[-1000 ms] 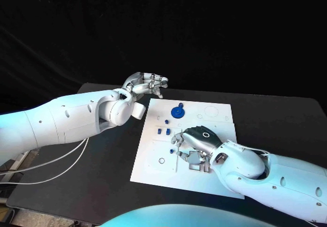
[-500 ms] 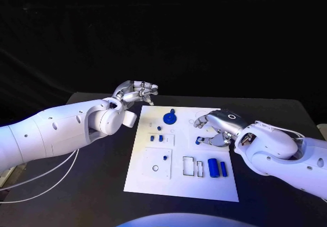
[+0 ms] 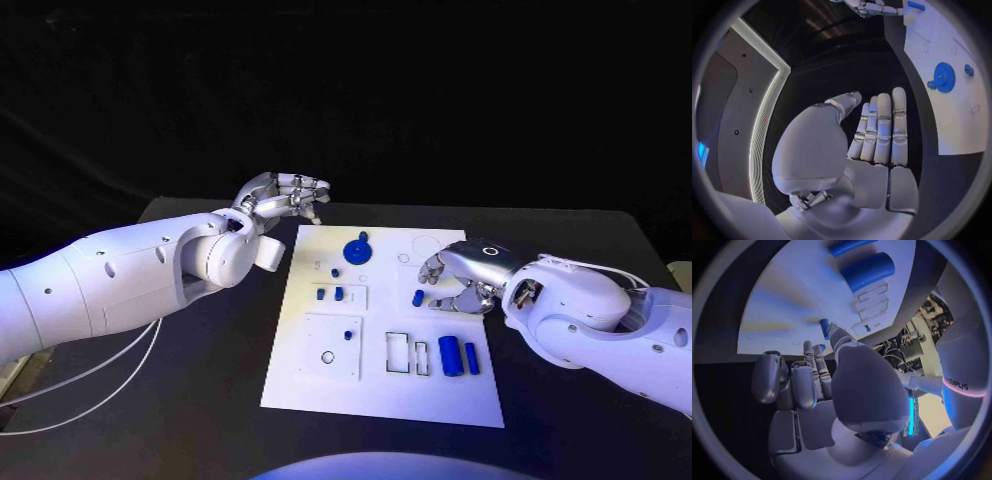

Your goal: Assemble the parts on the task board

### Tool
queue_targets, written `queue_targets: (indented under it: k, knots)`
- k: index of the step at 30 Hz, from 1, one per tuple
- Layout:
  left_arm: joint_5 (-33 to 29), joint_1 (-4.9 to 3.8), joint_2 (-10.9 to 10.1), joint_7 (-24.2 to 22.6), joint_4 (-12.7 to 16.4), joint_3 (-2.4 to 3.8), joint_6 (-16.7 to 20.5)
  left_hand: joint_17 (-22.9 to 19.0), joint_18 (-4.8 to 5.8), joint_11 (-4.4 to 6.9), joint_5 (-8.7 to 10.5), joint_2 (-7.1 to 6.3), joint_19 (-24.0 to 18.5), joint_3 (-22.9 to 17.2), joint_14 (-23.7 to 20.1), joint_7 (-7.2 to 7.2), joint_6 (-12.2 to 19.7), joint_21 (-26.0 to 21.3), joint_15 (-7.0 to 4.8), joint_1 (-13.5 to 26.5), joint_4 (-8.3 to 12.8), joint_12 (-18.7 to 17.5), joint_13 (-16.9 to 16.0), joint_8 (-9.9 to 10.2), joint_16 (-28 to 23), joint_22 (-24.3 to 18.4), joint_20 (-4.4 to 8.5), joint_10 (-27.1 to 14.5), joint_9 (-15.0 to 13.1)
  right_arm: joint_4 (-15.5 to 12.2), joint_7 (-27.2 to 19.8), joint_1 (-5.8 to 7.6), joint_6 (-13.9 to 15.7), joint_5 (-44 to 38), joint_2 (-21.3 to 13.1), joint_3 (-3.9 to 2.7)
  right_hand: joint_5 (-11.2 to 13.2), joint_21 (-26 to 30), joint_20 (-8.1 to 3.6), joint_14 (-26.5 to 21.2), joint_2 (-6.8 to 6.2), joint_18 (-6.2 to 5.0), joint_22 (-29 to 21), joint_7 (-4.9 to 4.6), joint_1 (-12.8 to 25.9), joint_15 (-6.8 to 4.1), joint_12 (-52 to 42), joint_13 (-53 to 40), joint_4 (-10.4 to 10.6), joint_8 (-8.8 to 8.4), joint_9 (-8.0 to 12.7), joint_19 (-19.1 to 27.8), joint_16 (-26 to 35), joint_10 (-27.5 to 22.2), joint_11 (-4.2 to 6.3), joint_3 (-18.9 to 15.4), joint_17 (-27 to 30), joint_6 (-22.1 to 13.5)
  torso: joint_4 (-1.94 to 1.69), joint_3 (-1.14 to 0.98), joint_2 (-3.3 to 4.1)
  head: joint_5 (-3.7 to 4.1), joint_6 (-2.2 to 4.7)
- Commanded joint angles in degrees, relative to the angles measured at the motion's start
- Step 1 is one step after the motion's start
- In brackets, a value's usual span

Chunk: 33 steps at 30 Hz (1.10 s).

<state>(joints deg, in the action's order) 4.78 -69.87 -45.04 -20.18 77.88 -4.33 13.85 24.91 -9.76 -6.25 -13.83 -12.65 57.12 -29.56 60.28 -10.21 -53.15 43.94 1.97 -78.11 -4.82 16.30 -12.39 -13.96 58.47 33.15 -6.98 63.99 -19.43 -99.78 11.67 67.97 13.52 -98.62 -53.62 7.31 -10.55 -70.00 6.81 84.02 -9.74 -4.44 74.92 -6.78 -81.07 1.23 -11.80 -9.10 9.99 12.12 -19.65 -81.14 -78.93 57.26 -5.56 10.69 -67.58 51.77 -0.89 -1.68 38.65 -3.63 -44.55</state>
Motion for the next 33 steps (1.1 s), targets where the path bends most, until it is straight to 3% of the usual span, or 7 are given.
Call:
queue_targets:
  k: [1,3,5,16,17,21,33]
  knots:
    - [-0.30,-0.04,0.04,-0.23,-0.03,0.04,-0.89,-0.07,-0.69,0.12,-0.24,0.42,0.18,0.23,-0.15,-0.12,0.16,-0.42,0.13,-0.25,-0.06,0.25,-0.01,0.24,-0.16,-0.07,-0.40,-0.40,0.07,0.45,-1.19,-0.28,-0.96,-0.62,0.65,0.07,-0.52,-1.94,-0.16,1.20,0.00,0.63,6.73,-0.29,-1.15,-0.57,-0.89,0.05,0.50,-0.19,0.22,-1.22,-0.11,1.53,0.31,0.70,0.08,0.51,-0.05,0.04,0.03,-0.07,-0.10]
    - [-0.30,-0.04,0.04,-0.22,-0.13,0.04,-0.89,-0.07,-0.69,0.12,-0.24,0.42,0.18,0.23,-0.15,-0.12,0.16,-0.42,0.13,-0.25,-0.06,0.25,-0.01,0.24,-0.16,-0.07,-0.40,-0.40,0.07,0.85,-1.34,-0.46,-0.35,-0.65,1.21,0.12,-0.44,-2.51,-0.28,1.29,0.01,0.75,7.02,-0.32,-1.39,-0.70,-1.04,0.14,0.71,-0.32,0.31,-1.52,-0.24,1.97,0.43,1.17,-0.18,0.53,-0.04,0.06,0.03,-0.07,-0.12]
    - [-0.30,-0.04,0.05,-0.21,-0.21,0.04,-0.92,-0.07,-0.69,0.12,-0.24,0.42,0.18,0.23,-0.15,-0.12,0.16,-0.42,0.13,-0.25,-0.06,0.25,-0.01,0.24,-0.16,-0.07,-0.40,-0.40,0.07,1.23,-1.47,-0.59,0.03,-0.55,1.71,0.17,1.75,-3.85,-0.57,1.54,0.28,1.03,7.73,-0.50,-2.28,-0.98,-1.06,0.57,1.25,-0.60,0.54,-2.20,-0.57,3.22,0.70,3.33,-0.76,0.81,-0.03,0.07,0.03,-0.08,-0.15]
    - [-0.30,-0.03,0.10,-0.13,-0.32,0.02,-1.02,-0.08,-0.69,0.12,-0.24,0.48,0.20,0.23,-0.15,-0.12,0.15,-0.44,0.13,-0.24,-0.10,0.28,-0.02,0.24,-0.15,-0.08,-0.41,-0.40,0.07,3.50,-1.58,-1.38,0.26,-0.11,4.08,0.40,3.44,-6.52,-1.01,1.94,-0.07,1.59,9.21,-0.75,-3.09,-1.44,-0.40,1.71,2.66,-0.53,0.63,-3.41,-1.23,6.30,1.22,9.96,-1.73,2.62,0.03,0.01,0.03,-0.17,-0.38]
    - [-0.30,-0.03,0.09,-0.10,-0.31,0.02,-1.02,-0.09,-0.69,0.12,-0.23,0.52,0.20,0.24,-0.15,-0.13,0.14,-0.45,0.13,-0.22,-0.14,0.29,-0.02,0.23,-0.14,-0.08,-0.41,-0.40,0.07,3.62,-1.56,-1.44,0.21,-0.14,4.15,0.41,4.73,-6.89,-1.10,1.99,-0.07,1.67,9.43,-0.77,-3.28,-1.58,-0.31,1.81,2.67,-0.32,0.54,-3.56,-1.35,6.99,1.32,11.45,-1.88,3.29,0.03,-0.01,0.04,-0.19,-0.42]
    - [-0.30,-0.03,0.03,-0.01,-0.30,0.01,-1.00,-0.10,-0.69,0.11,-0.23,0.60,0.21,0.26,-0.15,-0.13,0.14,-0.48,0.14,-0.17,-0.21,0.32,-0.03,0.23,-0.12,-0.10,-0.42,-0.41,0.07,3.85,-1.50,-1.59,0.09,-0.38,4.33,0.43,5.21,-7.58,-1.22,2.03,-0.23,1.80,9.82,-0.73,-3.11,-1.60,-0.22,1.87,2.64,0.24,0.25,-3.84,-1.48,8.07,1.46,13.66,-2.03,4.72,0.04,-0.05,0.01,-0.33,-0.55]
    - [-0.30,-0.03,0.02,0.15,-0.29,0.01,-1.01,-0.12,-0.69,0.10,-0.24,0.75,0.24,0.26,-0.14,-0.14,0.13,-0.53,0.15,-0.11,-0.33,0.35,-0.04,0.24,-0.10,-0.12,-0.44,-0.43,0.08,4.01,-1.48,-1.71,0.80,-0.83,4.59,0.44,7.00,-8.40,-1.59,2.14,0.42,1.96,10.36,-0.26,-2.93,-2.06,-0.57,1.31,1.53,1.51,-0.58,-4.16,-1.79,9.99,1.98,17.19,-2.45,7.29,0.04,0.02,-0.01,-0.28,-0.66]
